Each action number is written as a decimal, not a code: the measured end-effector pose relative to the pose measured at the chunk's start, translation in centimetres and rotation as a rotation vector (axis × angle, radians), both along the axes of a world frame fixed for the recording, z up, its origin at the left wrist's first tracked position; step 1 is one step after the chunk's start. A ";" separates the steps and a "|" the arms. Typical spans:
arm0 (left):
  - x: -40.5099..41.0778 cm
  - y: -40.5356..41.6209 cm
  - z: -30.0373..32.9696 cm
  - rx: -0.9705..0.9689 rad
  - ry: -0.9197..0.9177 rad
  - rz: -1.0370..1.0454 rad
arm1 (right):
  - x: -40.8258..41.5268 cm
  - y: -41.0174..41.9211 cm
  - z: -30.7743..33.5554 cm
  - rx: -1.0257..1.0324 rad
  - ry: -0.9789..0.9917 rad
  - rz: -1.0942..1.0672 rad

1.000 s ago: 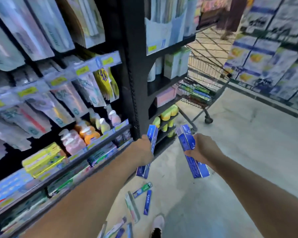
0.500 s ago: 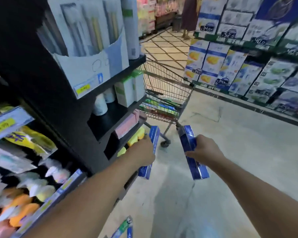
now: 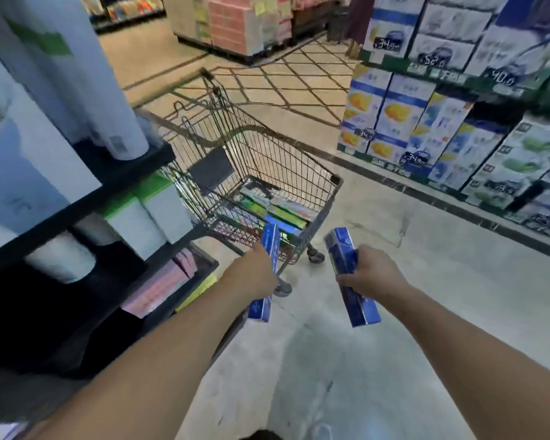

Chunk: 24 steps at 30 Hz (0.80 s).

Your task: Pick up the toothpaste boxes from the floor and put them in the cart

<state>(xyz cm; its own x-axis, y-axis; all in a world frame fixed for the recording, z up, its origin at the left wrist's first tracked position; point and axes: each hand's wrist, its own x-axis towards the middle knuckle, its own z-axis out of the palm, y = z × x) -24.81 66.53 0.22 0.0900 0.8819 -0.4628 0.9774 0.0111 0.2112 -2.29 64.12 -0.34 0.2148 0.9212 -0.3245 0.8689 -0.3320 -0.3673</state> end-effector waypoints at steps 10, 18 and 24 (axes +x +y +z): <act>3.8 14.6 -2.4 -0.104 -0.042 0.132 | 2.6 15.8 -2.1 -0.058 -0.001 0.106; 4.5 28.3 -4.3 -0.139 -0.092 0.206 | 3.5 30.7 -3.1 -0.101 -0.009 0.160; 2.8 34.4 -6.5 -0.165 -0.130 0.344 | 1.8 39.5 -5.3 -0.166 -0.013 0.291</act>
<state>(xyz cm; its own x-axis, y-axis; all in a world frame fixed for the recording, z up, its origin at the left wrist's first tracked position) -22.05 100.90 -6.30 -0.1306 0.7857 -0.6047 0.8759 0.3772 0.3008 -0.45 103.64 -5.60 -0.0447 0.8794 -0.4739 0.9404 -0.1231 -0.3170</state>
